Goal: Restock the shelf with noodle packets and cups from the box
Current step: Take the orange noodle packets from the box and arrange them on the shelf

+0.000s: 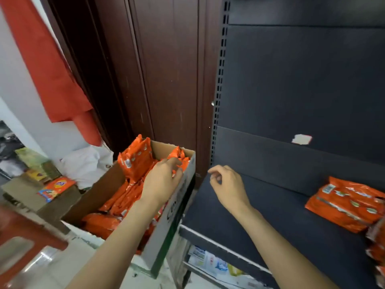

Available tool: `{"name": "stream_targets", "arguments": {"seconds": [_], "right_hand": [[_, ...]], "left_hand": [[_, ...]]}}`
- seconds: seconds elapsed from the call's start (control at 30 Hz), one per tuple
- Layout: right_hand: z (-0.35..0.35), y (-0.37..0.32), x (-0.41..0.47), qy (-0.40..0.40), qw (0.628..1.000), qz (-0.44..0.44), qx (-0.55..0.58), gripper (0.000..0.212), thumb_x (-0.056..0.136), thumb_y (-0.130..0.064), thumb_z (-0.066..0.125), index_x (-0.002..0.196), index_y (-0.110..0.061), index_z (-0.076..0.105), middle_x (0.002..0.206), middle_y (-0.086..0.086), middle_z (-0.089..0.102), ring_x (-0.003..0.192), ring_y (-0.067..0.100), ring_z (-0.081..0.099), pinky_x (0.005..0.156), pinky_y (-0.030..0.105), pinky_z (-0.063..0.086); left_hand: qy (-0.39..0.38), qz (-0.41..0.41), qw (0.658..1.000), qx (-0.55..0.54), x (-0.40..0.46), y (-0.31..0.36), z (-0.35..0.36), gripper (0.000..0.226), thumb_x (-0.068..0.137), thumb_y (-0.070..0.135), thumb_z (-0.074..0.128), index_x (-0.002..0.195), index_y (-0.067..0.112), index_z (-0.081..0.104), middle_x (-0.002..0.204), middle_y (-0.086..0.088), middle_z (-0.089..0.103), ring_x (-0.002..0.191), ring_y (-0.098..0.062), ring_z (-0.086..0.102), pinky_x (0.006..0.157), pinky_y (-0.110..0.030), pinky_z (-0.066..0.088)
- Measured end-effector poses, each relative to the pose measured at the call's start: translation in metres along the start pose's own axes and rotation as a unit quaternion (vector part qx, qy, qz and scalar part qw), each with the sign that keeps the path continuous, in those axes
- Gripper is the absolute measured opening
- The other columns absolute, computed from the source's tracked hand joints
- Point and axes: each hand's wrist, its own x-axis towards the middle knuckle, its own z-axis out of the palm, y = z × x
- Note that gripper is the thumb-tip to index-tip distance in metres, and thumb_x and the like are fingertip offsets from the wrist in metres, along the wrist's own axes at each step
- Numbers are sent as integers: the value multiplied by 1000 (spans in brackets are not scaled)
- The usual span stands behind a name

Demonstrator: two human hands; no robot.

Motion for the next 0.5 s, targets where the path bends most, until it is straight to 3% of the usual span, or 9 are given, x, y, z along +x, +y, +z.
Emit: {"name": "stream_targets", "arguments": {"seconds": [0.23,0.4,0.5], "right_hand": [[88,-71,34,-46,999,25,3,25,91,-18,55,115,-17,62,111,1,57,102,17,56,87,33,47],[129,-80,66,-84,995,49,-29,46,93,-23,55,137,-16,44,135,4,46,125,21,46,97,33,43],[144,-70,87,-92,992,80,-32,58,91,-20,59,144,-14,35,141,7,43,132,23,39,105,34,36]], "left_hand": [[-41,-27,999,7,20,-110,-45,21,91,23,52,109,18,63,106,-2,63,96,-21,60,80,-31,46],[-74,0,997,-25,54,-136,-39,21,92,23,52,107,17,65,116,-3,62,103,-17,59,93,-33,47],[-145,-11,989,-19,75,-145,-18,24,92,22,54,113,16,64,115,-4,63,105,-18,59,97,-33,46]]}}
